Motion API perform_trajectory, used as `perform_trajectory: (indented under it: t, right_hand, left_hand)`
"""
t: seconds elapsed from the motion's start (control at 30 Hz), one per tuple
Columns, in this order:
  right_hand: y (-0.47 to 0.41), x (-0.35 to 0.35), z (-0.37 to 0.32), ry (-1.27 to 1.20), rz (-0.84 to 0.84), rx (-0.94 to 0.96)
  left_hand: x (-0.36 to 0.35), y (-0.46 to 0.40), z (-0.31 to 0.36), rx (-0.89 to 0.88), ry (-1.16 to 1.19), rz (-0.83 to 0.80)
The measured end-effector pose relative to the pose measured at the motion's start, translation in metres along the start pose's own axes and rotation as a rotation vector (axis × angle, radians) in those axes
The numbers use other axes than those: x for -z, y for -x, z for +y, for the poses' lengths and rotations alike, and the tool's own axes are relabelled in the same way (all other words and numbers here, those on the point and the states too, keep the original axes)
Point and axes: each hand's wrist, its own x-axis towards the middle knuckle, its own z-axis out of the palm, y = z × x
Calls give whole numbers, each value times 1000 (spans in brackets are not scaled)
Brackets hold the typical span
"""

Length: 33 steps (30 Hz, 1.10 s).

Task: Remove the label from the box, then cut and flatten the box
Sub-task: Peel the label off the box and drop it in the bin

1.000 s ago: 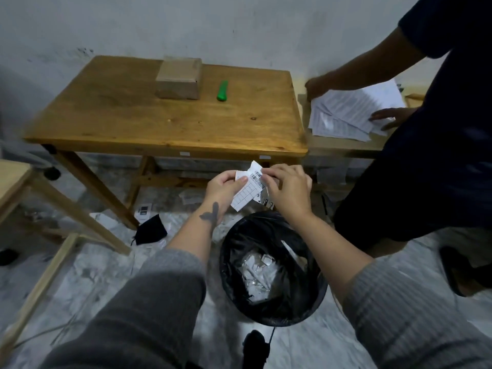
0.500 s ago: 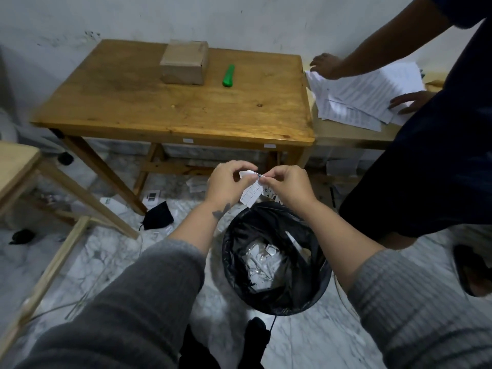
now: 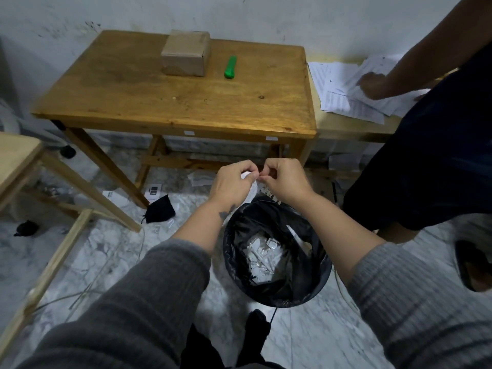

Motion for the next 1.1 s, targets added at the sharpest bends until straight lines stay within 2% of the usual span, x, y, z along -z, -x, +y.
perform_trajectory:
  t: [0.1, 0.23, 0.37, 0.47, 0.6, 0.7, 0.8, 1.1]
  right_hand:
    - [4, -2, 0, -6, 88, 58]
    - [9, -8, 3, -65, 137, 53]
    - [16, 2, 10, -262, 183, -85]
    - [21, 13, 30, -362, 164, -197]
    - [26, 5, 39, -554, 77, -314]
    - [31, -6, 42, -554, 29, -305]
    - [38, -16, 57, -481, 68, -343]
    - [49, -48, 125, -192, 7, -418]
  left_hand:
    - [-2, 0, 2, 96, 228, 13]
    - [-5, 1, 4, 108, 268, 66]
    - [2, 1, -14, 258, 300, 234]
    - [6, 4, -31, 271, 301, 260]
    - [-19, 9, -29, 329, 368, 126]
    - [-42, 12, -22, 377, 433, -30]
    - [-61, 14, -21, 435, 504, -154]
    - [-119, 14, -56, 420, 211, -366]
